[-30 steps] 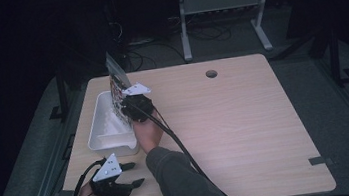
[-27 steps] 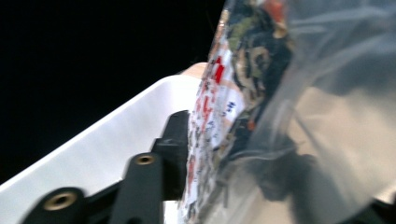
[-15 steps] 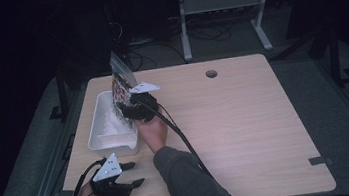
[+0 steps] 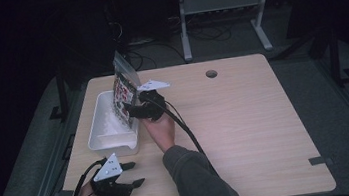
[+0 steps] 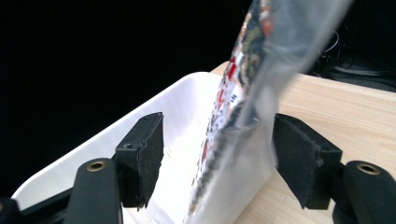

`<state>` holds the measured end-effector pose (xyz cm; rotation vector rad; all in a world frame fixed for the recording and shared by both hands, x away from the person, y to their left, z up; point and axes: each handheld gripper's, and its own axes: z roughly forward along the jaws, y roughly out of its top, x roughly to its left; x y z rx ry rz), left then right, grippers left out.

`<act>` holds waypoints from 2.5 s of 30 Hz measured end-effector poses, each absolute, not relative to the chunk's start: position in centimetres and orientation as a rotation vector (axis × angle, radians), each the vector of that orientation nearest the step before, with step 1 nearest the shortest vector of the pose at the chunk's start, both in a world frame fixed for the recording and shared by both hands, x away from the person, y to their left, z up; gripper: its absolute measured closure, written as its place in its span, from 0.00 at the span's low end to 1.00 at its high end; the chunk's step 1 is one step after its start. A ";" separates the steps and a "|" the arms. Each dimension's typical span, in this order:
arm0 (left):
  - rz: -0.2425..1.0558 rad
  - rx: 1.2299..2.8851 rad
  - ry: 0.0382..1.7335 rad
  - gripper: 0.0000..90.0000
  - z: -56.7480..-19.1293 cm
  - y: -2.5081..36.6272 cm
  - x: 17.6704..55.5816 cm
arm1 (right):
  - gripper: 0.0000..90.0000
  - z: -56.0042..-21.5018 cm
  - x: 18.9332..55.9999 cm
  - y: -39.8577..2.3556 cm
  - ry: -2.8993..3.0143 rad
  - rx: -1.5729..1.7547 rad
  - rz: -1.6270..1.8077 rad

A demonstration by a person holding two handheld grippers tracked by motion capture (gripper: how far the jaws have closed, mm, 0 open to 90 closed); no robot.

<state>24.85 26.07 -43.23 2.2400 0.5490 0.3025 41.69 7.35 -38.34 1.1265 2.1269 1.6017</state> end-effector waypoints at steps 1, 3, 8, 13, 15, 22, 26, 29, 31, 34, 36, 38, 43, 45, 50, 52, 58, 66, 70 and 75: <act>0.302 2.240 0.549 0.41 -43.2 26.1 24.9 | 0.38 -38.3 41.7 7.1 2.129 1.133 1.603; 0.303 2.242 0.550 0.41 -43.2 26.1 24.9 | 0.38 -38.4 41.7 6.8 2.130 1.135 1.603; 0.305 2.247 0.548 0.41 -43.3 26.1 24.9 | 0.36 -38.4 41.4 5.8 2.133 1.138 1.613; 0.309 2.246 0.551 0.41 -43.3 26.0 24.9 | 0.35 -38.3 41.2 4.7 2.134 1.140 1.623; 0.311 2.246 0.552 0.41 -43.3 26.0 24.9 | 0.35 -38.3 41.0 4.1 2.138 1.146 1.625; 0.310 2.250 0.552 0.40 -43.3 25.9 24.9 | 0.35 -38.4 40.3 1.8 2.132 1.153 1.644; 0.311 2.254 0.554 0.40 -43.4 25.8 25.0 | 0.33 -38.6 39.8 0.2 2.145 1.153 1.643; 0.311 2.257 0.553 0.39 -43.4 25.8 25.0 | 0.32 -38.7 39.5 -0.5 2.156 1.147 1.638; 0.310 2.257 0.555 0.39 -43.4 25.8 25.0 | 0.32 -38.7 39.5 -0.8 2.157 1.147 1.636; 0.310 2.254 0.557 0.39 -43.4 25.8 25.0 | 0.32 -38.7 38.9 -1.8 2.164 1.141 1.632; 0.310 2.253 0.558 0.39 -43.4 25.8 25.0 | 0.32 -38.7 38.8 -2.0 2.164 1.141 1.630; 0.310 2.256 0.556 0.38 -43.4 25.8 25.0 | 0.31 -38.7 38.4 -2.8 2.168 1.137 1.631; 0.311 2.254 0.557 0.38 -43.4 25.8 25.0 | 0.31 -38.6 37.9 -4.0 2.173 1.133 1.630; 0.310 2.253 0.558 0.38 -43.4 25.8 25.0 | 0.31 -38.7 37.7 -4.5 2.177 1.135 1.628; 0.308 2.251 0.557 0.38 -43.4 25.7 25.0 | 0.30 -39.0 37.0 -6.1 2.198 1.138 1.620; 0.308 2.254 0.555 0.38 -43.4 25.6 25.0 | 0.30 -39.1 36.8 -6.6 2.204 1.140 1.616; 0.308 2.252 0.556 0.37 -43.5 25.6 25.1 | 0.29 -39.3 36.0 -8.0 2.232 1.134 1.601; 0.306 2.252 0.556 0.37 -43.5 25.6 25.1 | 0.29 -40.1 34.5 -10.4 2.266 1.136 1.576; 0.305 2.255 0.557 0.37 -43.5 25.5 25.1 | 0.29 -40.6 33.8 -11.7 2.277 1.154 1.567; 0.305 2.254 0.562 0.36 -43.5 25.5 25.2 | 0.29 -41.0 32.9 -13.3 2.290 1.156 1.554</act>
